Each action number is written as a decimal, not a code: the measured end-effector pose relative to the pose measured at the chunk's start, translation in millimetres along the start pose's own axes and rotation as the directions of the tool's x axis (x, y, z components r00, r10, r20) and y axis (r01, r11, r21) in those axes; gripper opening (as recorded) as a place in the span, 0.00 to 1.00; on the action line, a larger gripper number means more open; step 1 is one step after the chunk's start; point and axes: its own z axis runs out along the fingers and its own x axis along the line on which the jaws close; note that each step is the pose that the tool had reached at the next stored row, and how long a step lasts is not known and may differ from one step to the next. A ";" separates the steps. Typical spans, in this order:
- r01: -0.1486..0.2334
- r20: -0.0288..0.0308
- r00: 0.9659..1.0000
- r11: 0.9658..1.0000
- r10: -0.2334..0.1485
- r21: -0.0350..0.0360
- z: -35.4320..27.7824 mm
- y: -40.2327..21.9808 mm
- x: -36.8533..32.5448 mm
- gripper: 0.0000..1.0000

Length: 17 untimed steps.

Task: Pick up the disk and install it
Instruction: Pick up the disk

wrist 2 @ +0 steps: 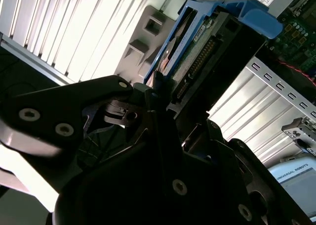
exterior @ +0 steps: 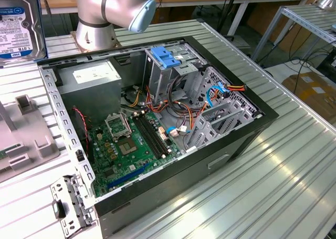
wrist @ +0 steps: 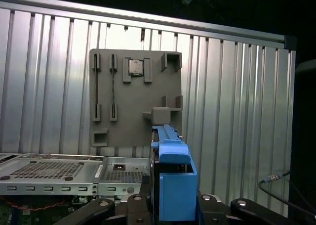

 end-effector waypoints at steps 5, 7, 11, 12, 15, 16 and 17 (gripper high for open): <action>0.000 0.000 1.000 1.000 0.000 0.000 -0.2 -2.1 0.7 0.36; 0.000 0.000 1.000 1.000 0.000 0.000 -0.3 -3.1 1.0 0.36; 0.000 0.000 1.000 1.000 0.000 0.000 -0.5 -5.2 1.7 0.36; 0.000 0.000 1.000 1.000 0.000 0.000 -0.6 -5.6 1.8 0.36; 0.000 0.000 1.000 1.000 0.000 0.000 -0.7 -7.1 2.2 0.36; 0.000 0.000 1.000 1.000 0.000 0.000 -0.8 -7.5 2.4 0.36; 0.000 0.000 1.000 1.000 0.000 0.000 -0.8 -7.9 2.6 0.36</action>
